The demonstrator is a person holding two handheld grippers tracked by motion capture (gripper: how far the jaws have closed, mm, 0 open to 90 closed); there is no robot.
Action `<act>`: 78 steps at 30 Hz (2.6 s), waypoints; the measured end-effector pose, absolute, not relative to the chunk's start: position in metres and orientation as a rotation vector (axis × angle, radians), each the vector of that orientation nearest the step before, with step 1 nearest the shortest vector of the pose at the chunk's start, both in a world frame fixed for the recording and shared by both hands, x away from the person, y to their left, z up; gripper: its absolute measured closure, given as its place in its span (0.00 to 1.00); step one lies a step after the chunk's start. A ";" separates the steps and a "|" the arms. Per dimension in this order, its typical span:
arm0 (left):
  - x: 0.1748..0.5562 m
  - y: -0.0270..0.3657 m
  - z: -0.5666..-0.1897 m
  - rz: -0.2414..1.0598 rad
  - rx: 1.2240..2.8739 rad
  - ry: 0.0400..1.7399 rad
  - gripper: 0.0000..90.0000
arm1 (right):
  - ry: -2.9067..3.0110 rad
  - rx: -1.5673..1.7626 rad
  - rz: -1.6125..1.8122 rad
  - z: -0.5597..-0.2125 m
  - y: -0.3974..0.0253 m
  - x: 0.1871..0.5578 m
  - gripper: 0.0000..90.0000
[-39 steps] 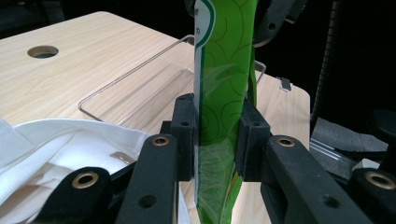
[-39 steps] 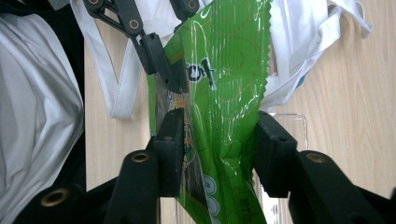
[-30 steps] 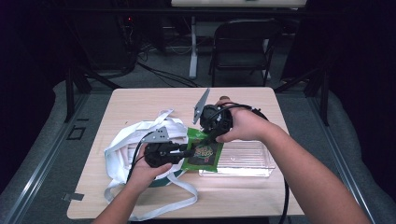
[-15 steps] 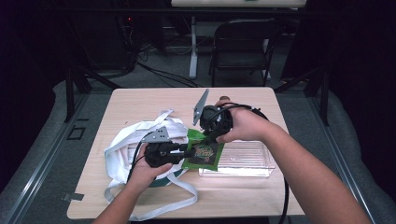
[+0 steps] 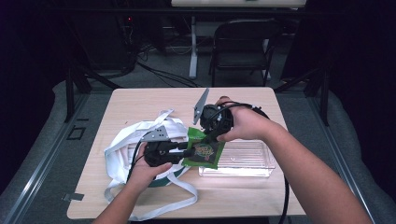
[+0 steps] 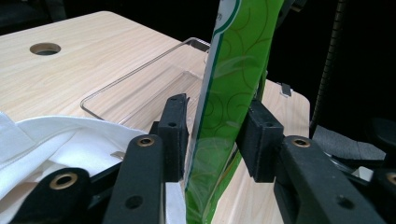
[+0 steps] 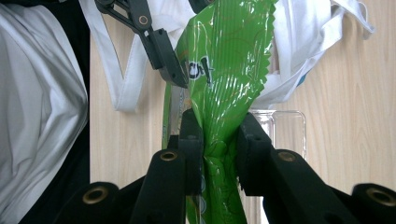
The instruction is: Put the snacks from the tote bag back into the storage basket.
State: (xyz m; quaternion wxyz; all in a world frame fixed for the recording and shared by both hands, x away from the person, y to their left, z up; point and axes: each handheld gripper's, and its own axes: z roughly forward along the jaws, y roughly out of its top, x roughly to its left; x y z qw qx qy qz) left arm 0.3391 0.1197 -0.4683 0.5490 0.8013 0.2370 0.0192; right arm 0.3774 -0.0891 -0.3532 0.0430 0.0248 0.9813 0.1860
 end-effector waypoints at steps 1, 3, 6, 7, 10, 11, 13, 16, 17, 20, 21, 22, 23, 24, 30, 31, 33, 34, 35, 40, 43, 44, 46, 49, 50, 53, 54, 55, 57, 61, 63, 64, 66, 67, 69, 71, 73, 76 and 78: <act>0.339 0.120 -0.468 0.044 1.897 0.563 0.71 | 2.999 0.070 0.554 -0.352 -0.089 0.378 0.83; 0.339 0.120 -0.468 0.042 1.895 0.562 0.71 | 2.993 0.081 0.562 -0.352 -0.090 0.378 0.83; 0.339 0.121 -0.468 0.043 1.894 0.566 0.70 | 2.990 0.082 0.552 -0.350 -0.092 0.378 0.83; 0.340 0.121 -0.468 0.042 1.893 0.569 0.70 | 2.990 0.085 0.549 -0.350 -0.092 0.378 0.83; 0.340 0.123 -0.468 0.043 1.895 0.575 0.69 | 2.983 0.091 0.538 -0.350 -0.094 0.378 0.83; 0.341 0.123 -0.468 0.043 1.894 0.575 0.69 | 2.981 0.083 0.531 -0.349 -0.095 0.379 0.83; 0.341 0.123 -0.468 0.040 1.890 0.581 0.68 | 2.975 0.095 0.533 -0.349 -0.096 0.379 0.83; 0.341 0.125 -0.468 0.039 1.888 0.585 0.66 | 2.965 0.101 0.531 -0.347 -0.099 0.380 0.83; 0.341 0.125 -0.468 0.042 1.888 0.589 0.66 | 2.966 0.106 0.528 -0.346 -0.100 0.381 0.83; 0.341 0.126 -0.468 0.042 1.879 0.594 0.65 | 2.953 0.105 0.503 -0.343 -0.103 0.382 0.83; 0.341 0.126 -0.468 0.045 1.879 0.594 0.65 | 2.945 0.113 0.511 -0.344 -0.104 0.383 0.83; 0.341 0.127 -0.468 0.046 1.878 0.596 0.65 | 2.943 0.115 0.510 -0.343 -0.106 0.383 0.83; 0.342 0.127 -0.468 0.047 1.877 0.596 0.64 | 2.940 0.115 0.502 -0.342 -0.107 0.384 0.83; 0.342 0.128 -0.467 0.048 1.878 0.602 0.64 | 2.937 0.126 0.502 -0.342 -0.108 0.384 0.83; 0.344 0.133 -0.469 0.064 1.865 0.637 0.63 | 2.919 0.145 0.482 -0.339 -0.114 0.387 0.83; 0.345 0.134 -0.469 0.066 1.867 0.642 0.63 | 2.919 0.142 0.484 -0.339 -0.115 0.388 0.83; 0.345 0.136 -0.469 0.068 1.862 0.655 0.63 | 2.917 0.151 0.477 -0.338 -0.116 0.389 0.83; 0.346 0.137 -0.469 0.069 1.856 0.658 0.63 | 2.913 0.150 0.479 -0.339 -0.117 0.389 0.83; 0.346 0.138 -0.469 0.071 1.858 0.661 0.63 | 2.910 0.152 0.468 -0.338 -0.118 0.390 0.83; 0.348 0.142 -0.470 0.084 1.854 0.684 0.63 | 2.895 0.165 0.458 -0.337 -0.123 0.393 0.83; 0.349 0.145 -0.470 0.096 1.855 0.699 0.63 | 2.888 0.169 0.437 -0.336 -0.126 0.395 0.83; 0.349 0.146 -0.471 0.095 1.853 0.707 0.62 | 2.880 0.175 0.447 -0.337 -0.127 0.396 0.83; 0.350 0.148 -0.471 0.099 1.849 0.714 0.62 | 2.874 0.179 0.432 -0.335 -0.129 0.397 0.83; 0.351 0.150 -0.471 0.108 1.852 0.724 0.62 | 2.873 0.192 0.424 -0.335 -0.131 0.399 0.83; 0.351 0.151 -0.471 0.109 1.851 0.726 0.62 | 2.866 0.179 0.415 -0.335 -0.132 0.401 0.83; 0.353 0.153 -0.472 0.111 1.850 0.737 0.62 | 2.860 0.182 0.400 -0.335 -0.133 0.402 0.83; 0.353 0.154 -0.472 0.108 1.846 0.744 0.62 | 2.857 0.179 0.395 -0.335 -0.134 0.403 0.83; 0.353 0.155 -0.473 0.109 1.850 0.749 0.62 | 2.857 0.188 0.405 -0.335 -0.134 0.403 0.83; 0.354 0.156 -0.473 0.110 1.849 0.757 0.62 | 2.854 0.190 0.396 -0.335 -0.135 0.405 0.83; 0.355 0.158 -0.474 0.111 1.852 0.769 0.62 | 2.847 0.182 0.370 -0.335 -0.135 0.408 0.83; 0.355 0.159 -0.474 0.112 1.849 0.773 0.62 | 2.846 0.183 0.368 -0.336 -0.135 0.409 0.83; 0.356 0.160 -0.474 0.114 1.848 0.776 0.61 | 2.845 0.181 0.365 -0.337 -0.135 0.410 0.83; 0.356 0.161 -0.475 0.115 1.850 0.781 0.61 | 2.846 0.184 0.361 -0.338 -0.135 0.412 0.83; 0.356 0.161 -0.475 0.116 1.853 0.784 0.61 | 2.845 0.184 0.354 -0.339 -0.135 0.413 0.83; 0.357 0.163 -0.475 0.114 1.856 0.787 0.61 | 2.845 0.184 0.345 -0.341 -0.135 0.414 0.83; 0.357 0.163 -0.475 0.115 1.857 0.793 0.61 | 2.844 0.184 0.338 -0.343 -0.135 0.416 0.83; 0.358 0.164 -0.476 0.117 1.853 0.800 0.61 | 2.844 0.182 0.328 -0.344 -0.135 0.418 0.83; 0.358 0.165 -0.476 0.122 1.851 0.807 0.61 | 2.844 0.173 0.307 -0.347 -0.134 0.420 0.83; 0.358 0.166 -0.476 0.122 1.851 0.809 0.61 | 2.845 0.175 0.299 -0.349 -0.133 0.421 0.83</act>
